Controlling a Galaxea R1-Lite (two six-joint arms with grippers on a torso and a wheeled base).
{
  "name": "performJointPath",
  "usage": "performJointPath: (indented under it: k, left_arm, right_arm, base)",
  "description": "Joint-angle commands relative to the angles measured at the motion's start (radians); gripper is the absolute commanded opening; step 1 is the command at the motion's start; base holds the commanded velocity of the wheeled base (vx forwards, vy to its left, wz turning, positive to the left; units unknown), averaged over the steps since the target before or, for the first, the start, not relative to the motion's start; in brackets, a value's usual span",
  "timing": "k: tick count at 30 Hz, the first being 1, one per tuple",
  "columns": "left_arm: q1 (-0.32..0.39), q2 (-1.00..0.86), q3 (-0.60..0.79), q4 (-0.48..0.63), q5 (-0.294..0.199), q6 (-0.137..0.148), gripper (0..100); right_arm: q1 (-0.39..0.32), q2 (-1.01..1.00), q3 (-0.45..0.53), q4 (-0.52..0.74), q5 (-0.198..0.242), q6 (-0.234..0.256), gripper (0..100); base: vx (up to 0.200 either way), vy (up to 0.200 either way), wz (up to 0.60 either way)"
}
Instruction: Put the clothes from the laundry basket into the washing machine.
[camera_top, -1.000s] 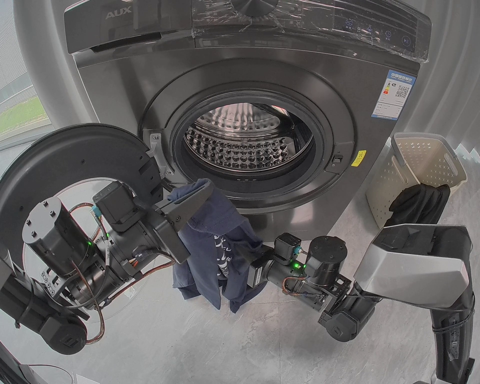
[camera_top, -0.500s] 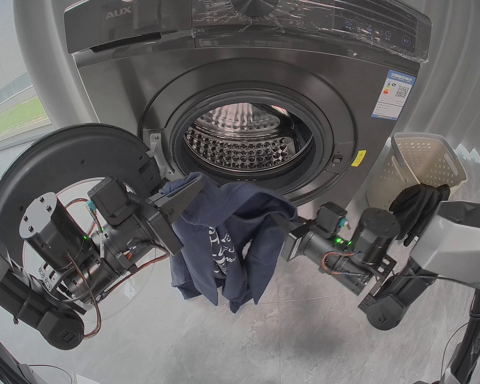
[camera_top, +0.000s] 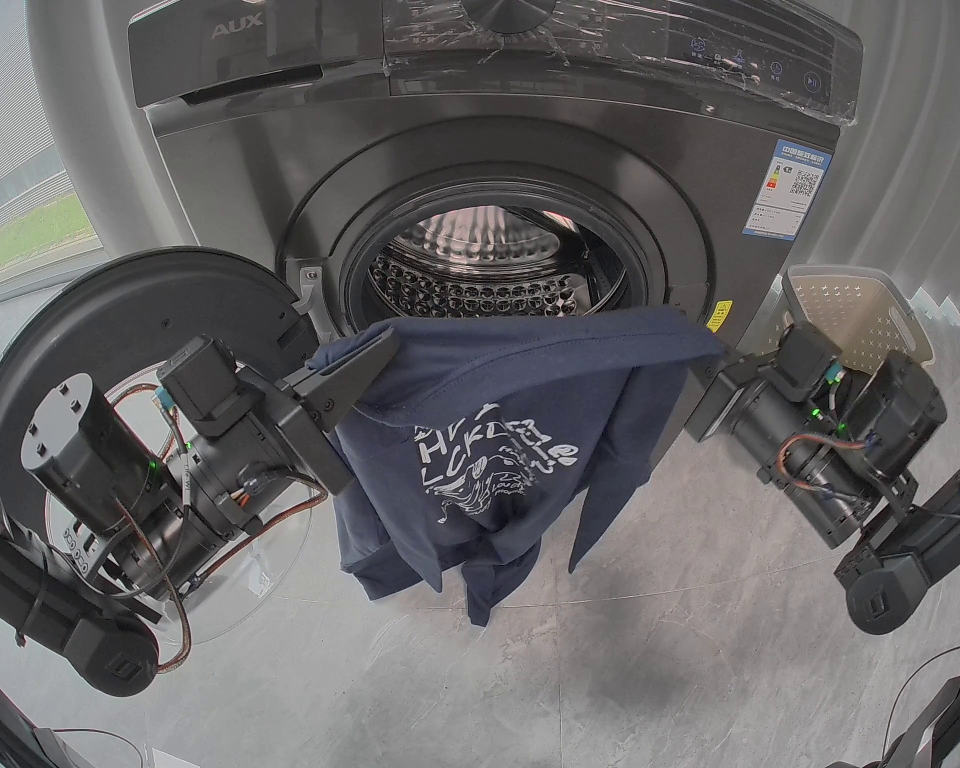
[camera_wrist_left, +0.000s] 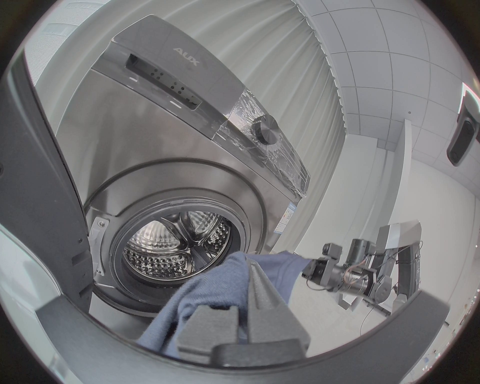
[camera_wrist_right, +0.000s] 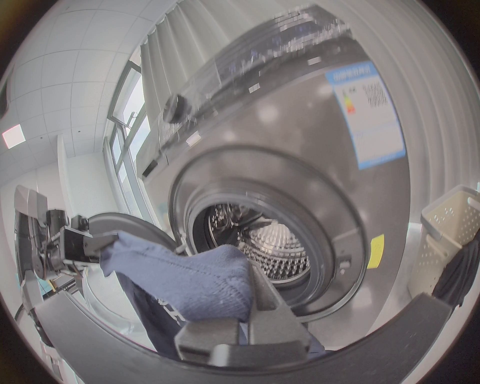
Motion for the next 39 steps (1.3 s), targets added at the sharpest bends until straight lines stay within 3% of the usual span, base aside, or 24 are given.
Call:
performJointPath:
  k: [1, 5, 18, 30, 39]
  left_arm:
    - [0.007, -0.010, 0.005, 0.001, 0.000, 0.027, 0]
    - [0.005, -0.007, 0.009, 0.003, 0.008, 0.050, 0]
    - [0.007, -0.010, -0.047, 0.001, 0.034, 0.050, 0]
    - [0.034, -0.007, -0.058, 0.001, 0.046, 0.048, 0]
    - [0.034, -0.005, -0.058, 0.001, 0.046, 0.048, 0]
  right_arm:
    - [-0.015, -0.106, -0.014, 0.002, -0.001, -0.003, 0]
    - [-0.029, -0.149, -0.031, 0.007, -0.001, -0.005, 0]
    - [-0.033, -0.191, -0.068, 0.019, -0.003, -0.012, 0]
    - [-0.091, -0.186, -0.022, 0.050, 0.002, -0.012, 0]
    - [-0.091, -0.188, -0.020, 0.050, 0.003, -0.012, 0]
  base:
    - [0.000, 0.000, 0.00]
    - [0.000, 0.000, 0.00]
    - [0.000, 0.000, 0.00]
    - [0.000, 0.000, 0.00]
    - [0.000, 0.000, 0.00]
